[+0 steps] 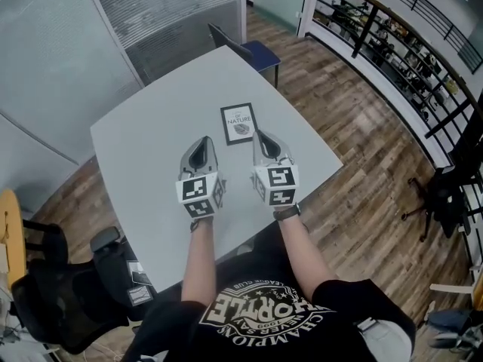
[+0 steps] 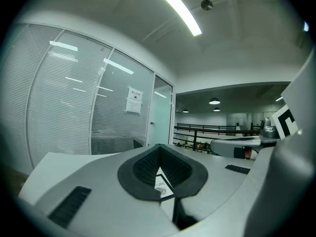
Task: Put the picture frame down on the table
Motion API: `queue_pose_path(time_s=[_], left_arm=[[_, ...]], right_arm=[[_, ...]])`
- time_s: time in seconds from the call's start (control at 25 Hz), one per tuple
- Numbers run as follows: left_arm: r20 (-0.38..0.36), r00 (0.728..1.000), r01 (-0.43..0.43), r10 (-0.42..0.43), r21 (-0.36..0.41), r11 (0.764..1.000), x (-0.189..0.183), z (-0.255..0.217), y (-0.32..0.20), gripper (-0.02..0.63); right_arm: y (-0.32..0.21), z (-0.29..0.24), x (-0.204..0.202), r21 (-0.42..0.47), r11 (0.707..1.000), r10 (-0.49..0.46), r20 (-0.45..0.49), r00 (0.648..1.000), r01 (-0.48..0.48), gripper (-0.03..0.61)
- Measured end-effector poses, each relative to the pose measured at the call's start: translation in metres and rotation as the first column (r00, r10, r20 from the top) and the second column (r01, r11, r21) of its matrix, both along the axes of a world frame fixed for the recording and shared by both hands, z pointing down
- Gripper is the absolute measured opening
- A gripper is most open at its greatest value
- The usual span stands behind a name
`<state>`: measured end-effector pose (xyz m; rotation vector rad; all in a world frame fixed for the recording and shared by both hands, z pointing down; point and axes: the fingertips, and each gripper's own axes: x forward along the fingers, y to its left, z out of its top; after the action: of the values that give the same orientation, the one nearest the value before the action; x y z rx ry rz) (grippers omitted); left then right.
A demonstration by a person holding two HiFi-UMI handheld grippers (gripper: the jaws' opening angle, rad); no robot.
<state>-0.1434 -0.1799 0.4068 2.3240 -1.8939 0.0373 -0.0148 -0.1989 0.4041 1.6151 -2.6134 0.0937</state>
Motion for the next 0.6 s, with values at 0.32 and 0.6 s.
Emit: queue_pose_path(time_s=[0.32,0.6], left_arm=[[-0.009,1.0,-0.002,0.002,-0.012,1.0,-0.002,0.015,-0.009,0.002],[-0.001,1.0,0.015,-0.015,-0.009,1.0,-0.018,0.015,-0.025,0.002]], right_arm=[[-0.011,0.007,0.016,-0.006,0.999,0.04,-0.01,0.999,-0.04,-0.005],[-0.028,0.014,0.009,-0.013,0.999,0.037,-0.028,0.999,-0.037,-0.005]])
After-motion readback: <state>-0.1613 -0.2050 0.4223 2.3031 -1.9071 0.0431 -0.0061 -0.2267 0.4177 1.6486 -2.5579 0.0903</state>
